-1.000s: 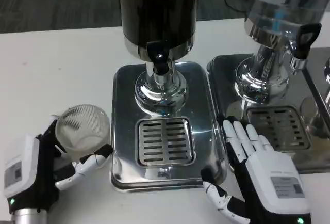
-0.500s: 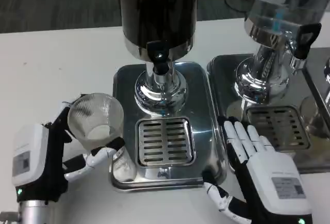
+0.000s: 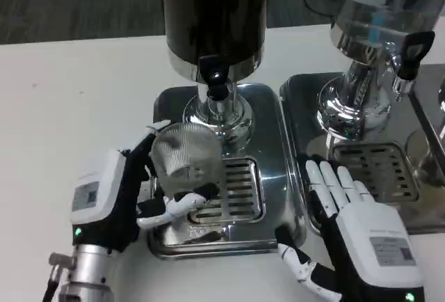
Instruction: Grasp the cup under the faucet to collect the drink, then remove the cup.
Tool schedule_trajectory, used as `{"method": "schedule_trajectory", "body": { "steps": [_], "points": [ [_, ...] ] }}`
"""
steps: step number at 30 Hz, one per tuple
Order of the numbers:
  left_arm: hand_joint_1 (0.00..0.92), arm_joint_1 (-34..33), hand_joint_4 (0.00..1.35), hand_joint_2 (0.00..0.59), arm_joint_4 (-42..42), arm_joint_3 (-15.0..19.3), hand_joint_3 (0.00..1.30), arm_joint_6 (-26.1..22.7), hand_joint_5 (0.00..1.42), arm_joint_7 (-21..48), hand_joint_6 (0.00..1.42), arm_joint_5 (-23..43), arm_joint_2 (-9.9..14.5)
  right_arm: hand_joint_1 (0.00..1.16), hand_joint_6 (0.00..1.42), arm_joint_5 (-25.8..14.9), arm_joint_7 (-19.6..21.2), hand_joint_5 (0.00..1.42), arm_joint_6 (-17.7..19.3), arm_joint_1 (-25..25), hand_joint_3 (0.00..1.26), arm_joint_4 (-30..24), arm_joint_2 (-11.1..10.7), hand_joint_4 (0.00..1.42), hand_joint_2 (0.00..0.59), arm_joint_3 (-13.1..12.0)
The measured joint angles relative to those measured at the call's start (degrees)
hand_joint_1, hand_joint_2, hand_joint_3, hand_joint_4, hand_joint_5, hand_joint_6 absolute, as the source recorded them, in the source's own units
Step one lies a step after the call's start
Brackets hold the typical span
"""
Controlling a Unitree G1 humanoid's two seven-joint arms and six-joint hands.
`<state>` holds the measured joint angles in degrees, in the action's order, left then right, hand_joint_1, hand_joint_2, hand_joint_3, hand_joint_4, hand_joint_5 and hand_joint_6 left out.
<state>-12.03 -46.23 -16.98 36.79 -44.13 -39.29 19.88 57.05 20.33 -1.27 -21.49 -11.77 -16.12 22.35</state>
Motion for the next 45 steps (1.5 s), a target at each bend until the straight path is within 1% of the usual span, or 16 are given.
{"method": "schedule_trajectory", "body": {
  "steps": [8, 10, 15, 16, 18, 21, 22, 24, 30, 35, 37, 38, 40, 41, 43, 45],
  "points": [
    [0.429, -4.7, 0.49, 0.121, -4.5, -2.6, 0.36, 0.0, 0.73, 0.4, 0.84, 0.0, -1.3, 0.34, 0.07, 0.1, 0.0, 0.00, -0.5, 0.0, 0.00, 0.0, 0.5, 0.00, 0.403, -0.2],
    [0.399, -5.1, 0.49, 0.113, -4.9, -3.5, 0.36, 0.0, 0.73, 0.3, 0.82, 0.0, -1.5, 0.34, 0.07, 0.0, 0.0, 0.00, -0.6, 0.0, 0.00, 0.1, 0.6, 0.00, 0.403, -0.2],
    [0.271, -5.2, 0.46, 0.094, -4.9, -4.6, 0.34, 0.1, 0.70, 0.1, 0.72, 0.0, -1.6, 0.34, 0.07, 0.0, 0.0, 0.00, -0.6, 0.0, 0.00, 0.0, 0.6, 0.00, 0.403, -0.2],
    [0.242, -5.2, 0.43, 0.085, -4.9, -4.8, 0.31, 0.1, 0.66, 0.1, 0.68, 0.1, -1.6, 0.34, 0.07, 0.1, 0.0, 0.00, -0.6, 0.0, 0.00, 0.0, 0.6, 0.00, 0.403, -0.1],
    [0.178, -5.2, 0.29, 0.076, -5.2, -5.4, 0.21, -0.2, 0.52, 0.2, 0.51, -0.1, -1.6, 0.34, 0.07, 0.1, 0.0, 0.00, -0.6, 0.0, 0.00, 0.0, 0.6, 0.00, 0.403, -0.1],
    [0.118, -4.7, 0.16, 0.059, -5.2, -6.3, 0.09, -1.5, 0.41, 0.1, 0.37, -1.7, -1.5, 0.34, 0.07, 0.0, 0.0, 0.00, -0.6, -0.2, 0.00, -0.2, 0.6, 0.00, 0.403, -0.1],
    [0.075, -4.4, 0.10, 0.051, -5.2, -6.4, 0.04, -1.9, 0.37, 0.1, 0.34, -1.8, -1.5, 0.34, 0.07, 0.0, -0.1, 0.00, -0.6, -0.3, 0.00, -0.3, 0.6, 0.00, 0.403, -0.1],
    [0.029, -4.4, 0.07, 0.039, -5.1, -6.4, 0.00, -3.1, 0.34, 0.4, 0.32, -1.8, -1.3, 0.34, 0.07, 0.0, -0.4, 0.00, -0.6, -0.3, 0.00, -0.5, 0.6, 0.00, 0.403, -0.1],
    [0.000, -3.1, 0.05, 0.019, -1.9, -6.6, 0.00, -5.9, 0.32, -0.7, 0.32, -3.8, -0.4, 0.34, 0.07, 0.0, -0.7, 0.00, -0.6, -0.6, 0.00, -0.6, 0.2, 0.00, 0.403, -0.1],
    [0.000, -0.4, 0.05, 0.010, 4.5, -6.0, 0.00, -8.2, 0.34, -2.2, 0.30, -4.7, 0.6, 0.34, 0.03, 0.1, -0.7, 0.00, -0.5, 0.4, 0.00, -0.1, -0.4, 0.00, 0.402, -0.2],
    [0.000, 1.0, 0.04, 0.002, 7.0, -5.0, 0.00, -9.3, 0.34, -2.5, 0.30, -4.9, 1.2, 0.34, 0.01, 0.2, -1.0, 0.00, -0.5, 1.4, 0.00, 0.1, -0.5, 0.00, 0.394, -0.2],
    [0.000, 1.7, 0.03, 0.001, 7.8, -4.2, 0.00, -9.6, 0.32, -2.5, 0.28, -4.6, 1.6, 0.33, 0.00, 0.3, -1.4, 0.00, -0.6, 1.9, 0.00, 0.2, -0.5, 0.00, 0.394, -0.1],
    [0.000, 4.0, 0.00, 0.000, 9.6, -2.8, 0.00, -10.0, 0.25, -2.5, 0.17, -3.8, 2.4, 0.30, 0.00, 0.4, -1.9, 0.00, -0.8, 2.6, 0.00, 0.4, -0.5, 0.00, 0.372, -0.1],
    [0.000, 5.2, 0.00, 0.000, 10.4, -2.0, 0.00, -10.0, 0.20, -2.5, 0.11, -3.6, 2.6, 0.28, 0.00, 1.5, -2.0, 0.00, -1.1, 3.1, 0.00, 0.8, -0.6, 0.00, 0.377, -0.1],
    [0.000, 7.3, 0.00, 0.003, 12.4, -0.6, 0.00, -9.9, 0.13, -2.5, 0.05, -3.3, 3.7, 0.23, 0.00, 4.2, -2.3, 0.00, -2.8, 4.1, 0.00, 1.2, -0.6, 0.00, 0.340, 0.3],
    [0.000, 9.1, 0.00, 0.001, 13.8, 0.8, 0.00, -9.9, 0.11, -2.4, 0.03, -2.7, 5.0, 0.20, 0.00, 6.0, -5.1, 0.00, -5.7, 5.4, 0.00, 2.0, -0.2, 0.00, 0.347, 0.6]
  ]
}}
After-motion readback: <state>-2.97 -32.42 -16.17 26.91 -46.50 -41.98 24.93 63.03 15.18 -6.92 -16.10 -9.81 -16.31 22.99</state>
